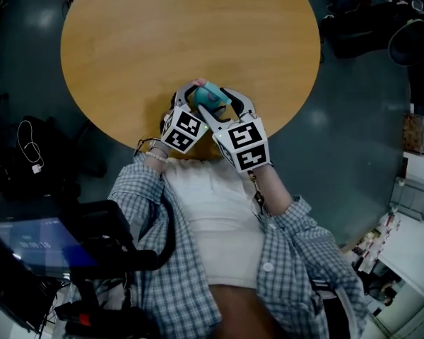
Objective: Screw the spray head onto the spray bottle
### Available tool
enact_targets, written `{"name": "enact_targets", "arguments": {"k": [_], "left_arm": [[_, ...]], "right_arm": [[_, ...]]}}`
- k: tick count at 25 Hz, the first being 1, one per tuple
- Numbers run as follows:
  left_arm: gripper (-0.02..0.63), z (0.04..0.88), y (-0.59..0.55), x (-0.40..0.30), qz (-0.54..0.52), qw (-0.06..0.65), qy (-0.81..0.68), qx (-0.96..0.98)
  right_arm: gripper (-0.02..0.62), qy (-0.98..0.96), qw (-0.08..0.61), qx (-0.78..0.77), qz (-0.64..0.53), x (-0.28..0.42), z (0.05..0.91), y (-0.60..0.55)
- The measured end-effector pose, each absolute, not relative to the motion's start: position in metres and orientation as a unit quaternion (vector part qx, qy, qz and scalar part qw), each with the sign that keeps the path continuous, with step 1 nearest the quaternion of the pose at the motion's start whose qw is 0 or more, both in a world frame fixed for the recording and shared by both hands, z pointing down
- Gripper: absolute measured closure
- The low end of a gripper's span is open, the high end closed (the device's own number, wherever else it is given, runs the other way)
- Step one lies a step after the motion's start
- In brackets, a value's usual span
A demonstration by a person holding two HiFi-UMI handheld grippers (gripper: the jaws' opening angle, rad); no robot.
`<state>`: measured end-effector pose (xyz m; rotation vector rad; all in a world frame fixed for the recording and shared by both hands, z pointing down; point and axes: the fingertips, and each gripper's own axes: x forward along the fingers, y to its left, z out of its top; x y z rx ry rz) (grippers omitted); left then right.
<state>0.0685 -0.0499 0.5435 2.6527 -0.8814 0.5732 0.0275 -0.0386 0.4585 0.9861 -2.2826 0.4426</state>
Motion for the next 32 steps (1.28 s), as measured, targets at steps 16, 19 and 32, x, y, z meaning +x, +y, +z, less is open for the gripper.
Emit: {"name": "enact_targets", "arguments": {"k": [16,19,32], "left_arm": [[0.206,0.544,-0.023,-0.010,0.206,0.176,-0.344,0.899],[0.386,0.536,-0.024,-0.023,0.185,0.190,-0.360,0.894],[0.600,0.527,-0.021,-0.057,0.165,0.192,-0.390,0.886]], "right_arm": [[0.359,-0.867,0.233,0.402,0.179,0.083,0.471,-0.030],[0.366,-0.863,0.216,0.419,0.181,0.095,0.482,-0.024],[0.600,-0.847,0.132,0.446,0.258,0.104,0.495,-0.020]]}}
